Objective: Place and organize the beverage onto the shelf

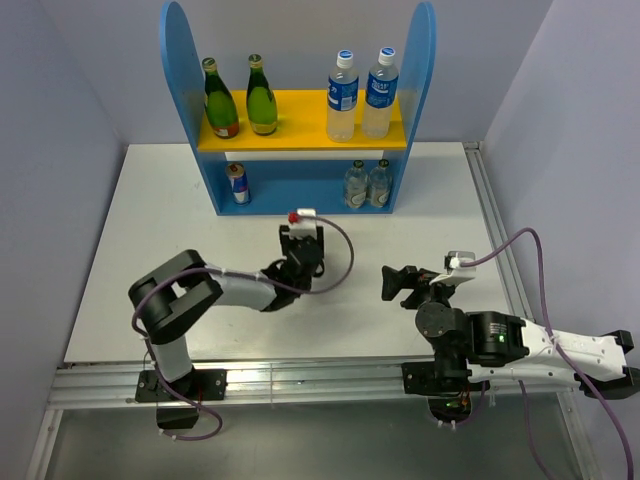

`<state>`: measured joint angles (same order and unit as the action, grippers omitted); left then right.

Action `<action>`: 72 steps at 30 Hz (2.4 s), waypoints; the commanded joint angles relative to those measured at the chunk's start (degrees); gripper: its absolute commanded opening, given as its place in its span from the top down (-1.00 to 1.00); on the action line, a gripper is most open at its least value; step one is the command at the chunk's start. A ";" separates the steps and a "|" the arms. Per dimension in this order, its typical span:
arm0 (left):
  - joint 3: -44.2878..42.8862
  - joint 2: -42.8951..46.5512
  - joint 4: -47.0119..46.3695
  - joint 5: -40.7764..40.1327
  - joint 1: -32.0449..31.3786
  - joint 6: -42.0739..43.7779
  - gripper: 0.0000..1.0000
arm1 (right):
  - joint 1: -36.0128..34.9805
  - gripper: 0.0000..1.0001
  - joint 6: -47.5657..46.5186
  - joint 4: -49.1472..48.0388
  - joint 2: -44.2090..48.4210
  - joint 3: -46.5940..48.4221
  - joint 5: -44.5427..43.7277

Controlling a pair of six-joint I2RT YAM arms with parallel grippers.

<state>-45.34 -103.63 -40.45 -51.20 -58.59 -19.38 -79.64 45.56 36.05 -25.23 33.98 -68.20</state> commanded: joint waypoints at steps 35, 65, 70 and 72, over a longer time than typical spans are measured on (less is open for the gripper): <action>-26.37 -16.86 -3.07 13.41 31.16 7.95 0.99 | -0.34 -1.00 -2.85 -3.18 7.66 -2.60 -1.23; -12.33 -0.62 10.83 11.38 27.48 0.13 -0.92 | -0.26 -1.00 0.05 -0.54 8.71 -2.16 -2.81; -6.61 7.63 18.54 11.21 24.49 -3.82 -0.93 | -0.34 -1.00 1.46 0.68 7.49 -1.90 -3.34; -5.29 10.46 26.50 9.46 22.56 -7.68 -0.91 | -0.34 -1.00 2.16 1.04 6.69 -1.55 -3.69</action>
<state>-52.23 -98.50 -23.88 -39.11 -34.02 -21.21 -79.64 45.41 36.01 -17.56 31.66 -68.99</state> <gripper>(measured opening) 0.959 0.998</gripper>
